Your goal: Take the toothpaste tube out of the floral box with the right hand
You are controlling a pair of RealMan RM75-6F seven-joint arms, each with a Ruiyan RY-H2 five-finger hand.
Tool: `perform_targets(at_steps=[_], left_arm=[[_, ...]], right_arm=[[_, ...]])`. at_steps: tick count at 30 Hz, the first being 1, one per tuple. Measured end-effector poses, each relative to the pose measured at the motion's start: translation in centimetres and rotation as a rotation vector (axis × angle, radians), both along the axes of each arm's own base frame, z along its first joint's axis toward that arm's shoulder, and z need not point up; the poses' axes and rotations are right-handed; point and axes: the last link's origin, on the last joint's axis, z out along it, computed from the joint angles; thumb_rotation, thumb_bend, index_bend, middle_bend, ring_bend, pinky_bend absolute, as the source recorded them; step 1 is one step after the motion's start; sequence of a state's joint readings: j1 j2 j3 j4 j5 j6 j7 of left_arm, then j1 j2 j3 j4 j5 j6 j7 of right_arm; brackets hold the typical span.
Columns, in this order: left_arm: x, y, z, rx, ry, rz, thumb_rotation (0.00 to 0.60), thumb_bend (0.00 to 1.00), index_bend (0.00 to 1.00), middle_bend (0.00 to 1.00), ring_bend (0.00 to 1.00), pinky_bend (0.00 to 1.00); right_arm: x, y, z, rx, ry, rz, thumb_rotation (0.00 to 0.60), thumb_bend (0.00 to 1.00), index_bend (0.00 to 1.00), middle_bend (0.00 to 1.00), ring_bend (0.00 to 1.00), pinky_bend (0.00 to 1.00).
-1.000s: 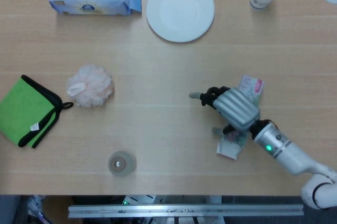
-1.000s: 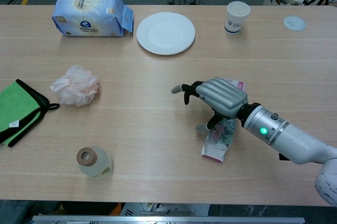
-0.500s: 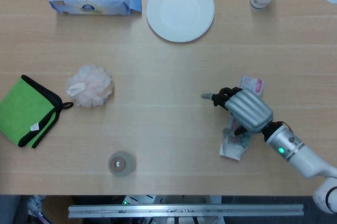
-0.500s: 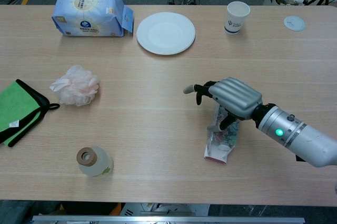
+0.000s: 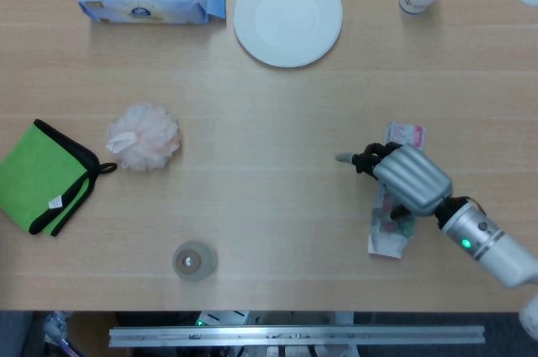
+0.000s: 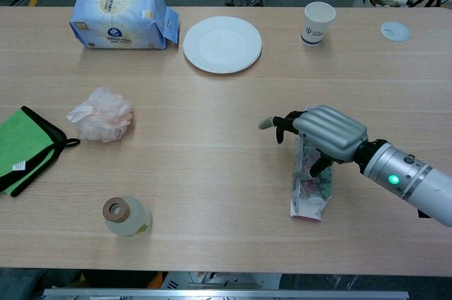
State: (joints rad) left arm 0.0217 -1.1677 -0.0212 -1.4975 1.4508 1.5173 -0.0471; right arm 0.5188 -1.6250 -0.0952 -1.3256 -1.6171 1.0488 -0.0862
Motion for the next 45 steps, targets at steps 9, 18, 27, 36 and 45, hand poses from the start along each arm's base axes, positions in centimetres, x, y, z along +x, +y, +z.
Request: perform_targets(at_steps=[9, 18, 27, 36, 45], left_arm=[[0.0, 0.1, -0.2, -0.005, -0.001, 0.003, 0.600, 0.01, 0.42, 0.38, 0.34, 0.57], [0.0, 0.1, -0.2, -0.003, -0.005, 0.005, 0.600, 0.01, 0.42, 0.38, 0.34, 0.57], [-0.3, 0.0, -0.3, -0.006, -0.012, 0.013, 0.600, 0.01, 0.42, 0.38, 0.34, 0.57], [-0.7, -0.3, -0.1, 0.002, -0.023, 0.022, 0.600, 0.01, 0.42, 0.38, 0.34, 0.57], [-0.8, -0.4, -0.2, 0.004, -0.026, 0.020, 0.600, 0.01, 0.42, 0.38, 0.34, 0.57]], right_arm=[[-0.7, 0.5, 2.1, 0.012, 0.040, 0.049, 0.600, 0.06, 0.20, 0.42, 0.29, 0.41], [-0.2, 0.3, 2.7, 0.004, 0.035, 0.092, 0.600, 0.06, 0.22, 0.42, 0.29, 0.41], [1.3, -0.7, -0.3, 0.005, 0.007, 0.124, 0.600, 0.06, 0.22, 0.42, 0.29, 0.41], [2.6, -1.0, -1.3, -0.014, 0.014, 0.260, 0.600, 0.05, 0.22, 0.42, 0.29, 0.40], [1.7, -0.6, -1.4, 0.026, 0.067, 0.278, 0.600, 0.05, 0.22, 0.42, 0.30, 0.40]])
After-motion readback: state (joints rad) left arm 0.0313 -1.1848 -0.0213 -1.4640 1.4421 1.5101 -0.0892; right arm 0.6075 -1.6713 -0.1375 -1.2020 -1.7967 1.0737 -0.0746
